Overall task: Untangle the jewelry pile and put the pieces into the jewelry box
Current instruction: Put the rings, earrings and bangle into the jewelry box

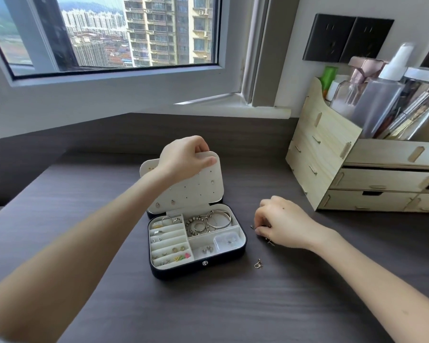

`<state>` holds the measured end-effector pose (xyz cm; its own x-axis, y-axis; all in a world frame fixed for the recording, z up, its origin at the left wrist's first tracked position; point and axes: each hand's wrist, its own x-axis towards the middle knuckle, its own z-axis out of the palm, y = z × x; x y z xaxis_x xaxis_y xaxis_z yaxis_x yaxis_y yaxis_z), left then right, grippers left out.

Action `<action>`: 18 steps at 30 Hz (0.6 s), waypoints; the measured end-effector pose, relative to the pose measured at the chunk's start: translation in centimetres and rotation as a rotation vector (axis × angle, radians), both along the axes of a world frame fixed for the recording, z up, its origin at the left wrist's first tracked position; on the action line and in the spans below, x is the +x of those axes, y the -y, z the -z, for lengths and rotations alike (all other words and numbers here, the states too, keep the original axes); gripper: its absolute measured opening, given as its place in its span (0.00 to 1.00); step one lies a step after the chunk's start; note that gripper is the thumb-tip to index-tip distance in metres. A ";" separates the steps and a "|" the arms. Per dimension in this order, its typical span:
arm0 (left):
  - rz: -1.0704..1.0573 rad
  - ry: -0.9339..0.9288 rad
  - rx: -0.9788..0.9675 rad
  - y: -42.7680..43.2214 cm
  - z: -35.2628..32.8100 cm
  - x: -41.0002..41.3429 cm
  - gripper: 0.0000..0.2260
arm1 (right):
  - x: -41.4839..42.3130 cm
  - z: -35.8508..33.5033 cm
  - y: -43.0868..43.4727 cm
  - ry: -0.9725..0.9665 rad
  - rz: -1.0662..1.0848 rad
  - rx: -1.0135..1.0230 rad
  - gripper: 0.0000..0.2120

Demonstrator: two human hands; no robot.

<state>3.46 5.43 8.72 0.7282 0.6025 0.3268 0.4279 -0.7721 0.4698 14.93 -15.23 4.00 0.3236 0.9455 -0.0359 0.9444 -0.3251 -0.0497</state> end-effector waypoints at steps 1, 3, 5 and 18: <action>0.026 0.010 -0.038 0.0 -0.1 -0.2 0.09 | 0.0 -0.2 -0.1 0.001 -0.004 0.037 0.04; 0.103 0.066 -0.157 0.0 -0.6 -0.6 0.07 | -0.1 -0.9 -0.6 -0.113 0.019 0.217 0.04; 0.192 0.142 -0.276 0.0 -1.2 -1.2 0.03 | -0.8 -2.1 -1.6 -0.429 0.069 0.443 0.06; 0.369 0.221 -0.173 0.3 -1.0 -2.6 0.03 | -3.7 -4.7 -7.7 -1.667 0.209 0.836 0.06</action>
<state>0.84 5.10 9.68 0.8284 0.3755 0.4158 0.0141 -0.7559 0.6546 11.18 -7.53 8.69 0.5450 0.8384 -0.0048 -0.2809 0.1773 -0.9432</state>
